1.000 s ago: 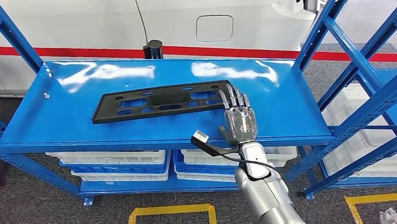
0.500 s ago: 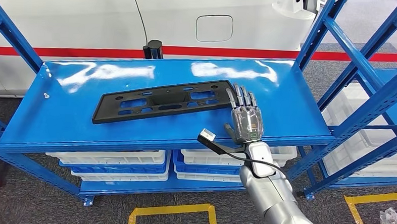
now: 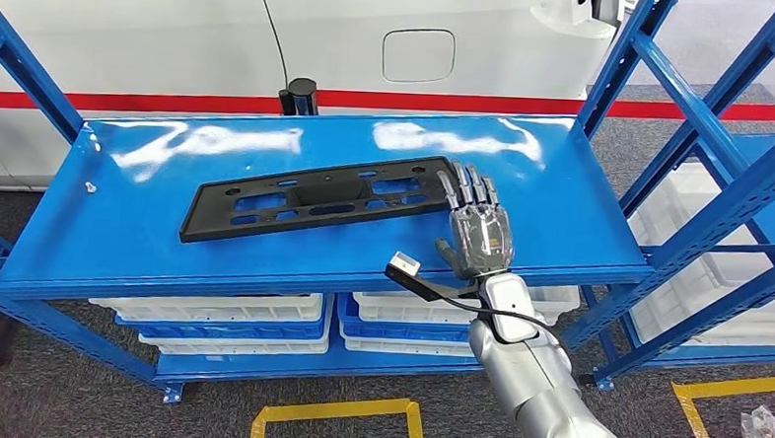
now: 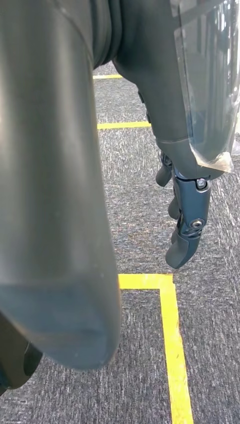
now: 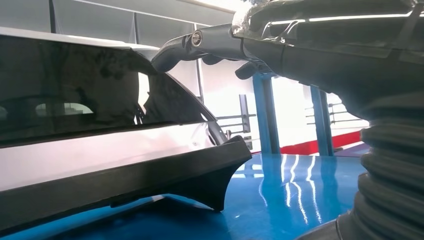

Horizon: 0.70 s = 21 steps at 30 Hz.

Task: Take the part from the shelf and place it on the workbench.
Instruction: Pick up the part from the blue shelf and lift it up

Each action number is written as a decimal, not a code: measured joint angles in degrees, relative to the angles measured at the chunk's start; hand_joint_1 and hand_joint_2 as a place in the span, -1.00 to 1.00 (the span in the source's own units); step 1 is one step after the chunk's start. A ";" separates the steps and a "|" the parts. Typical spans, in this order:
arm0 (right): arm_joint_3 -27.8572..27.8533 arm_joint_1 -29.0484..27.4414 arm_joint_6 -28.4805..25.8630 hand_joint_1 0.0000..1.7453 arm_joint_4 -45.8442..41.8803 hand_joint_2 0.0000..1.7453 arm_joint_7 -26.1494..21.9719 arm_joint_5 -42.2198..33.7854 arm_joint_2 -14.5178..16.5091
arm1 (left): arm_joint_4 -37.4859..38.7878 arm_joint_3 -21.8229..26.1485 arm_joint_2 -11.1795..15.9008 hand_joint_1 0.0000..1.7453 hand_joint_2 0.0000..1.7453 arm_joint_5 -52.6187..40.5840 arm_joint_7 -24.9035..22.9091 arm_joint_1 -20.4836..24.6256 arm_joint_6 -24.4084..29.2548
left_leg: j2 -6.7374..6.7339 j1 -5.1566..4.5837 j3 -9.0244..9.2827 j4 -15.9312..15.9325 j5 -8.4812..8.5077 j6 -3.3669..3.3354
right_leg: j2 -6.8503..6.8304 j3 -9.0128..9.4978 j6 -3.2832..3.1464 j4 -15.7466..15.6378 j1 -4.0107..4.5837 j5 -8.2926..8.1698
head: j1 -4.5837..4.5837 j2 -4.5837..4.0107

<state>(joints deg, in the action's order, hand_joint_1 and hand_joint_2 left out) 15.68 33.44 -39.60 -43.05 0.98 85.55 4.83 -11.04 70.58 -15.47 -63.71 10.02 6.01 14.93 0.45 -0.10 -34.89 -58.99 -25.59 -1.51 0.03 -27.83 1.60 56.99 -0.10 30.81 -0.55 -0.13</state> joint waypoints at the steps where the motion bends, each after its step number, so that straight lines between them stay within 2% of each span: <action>1: -0.04 0.00 -0.01 -1.00 0.01 1.00 0.00 0.00 0.03 | 0.00 0.00 0.00 -1.00 -1.00 0.00 0.01 0.00 0.00 | 0.00 0.00 0.00 0.00 0.00 0.00 | 0.00 0.00 0.00 0.00 0.00 0.00 | 0.00 0.00; 21: -0.09 0.03 -0.02 -1.00 0.10 1.00 0.00 0.00 0.26 | 0.00 0.00 0.00 -1.00 -1.00 0.00 0.10 0.00 0.00 | 0.01 0.00 0.00 0.00 0.00 0.00 | 0.00 0.00 0.00 0.00 0.00 0.00 | 0.00 0.00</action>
<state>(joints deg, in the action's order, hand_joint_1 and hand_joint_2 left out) 15.58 33.47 -39.61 -42.95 0.98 85.55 5.09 -11.04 70.58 -15.47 -63.71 10.12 6.01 14.93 0.46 -0.10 -34.88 -58.99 -25.59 -1.51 0.03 -27.83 1.60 56.99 -0.10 30.81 -0.55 -0.13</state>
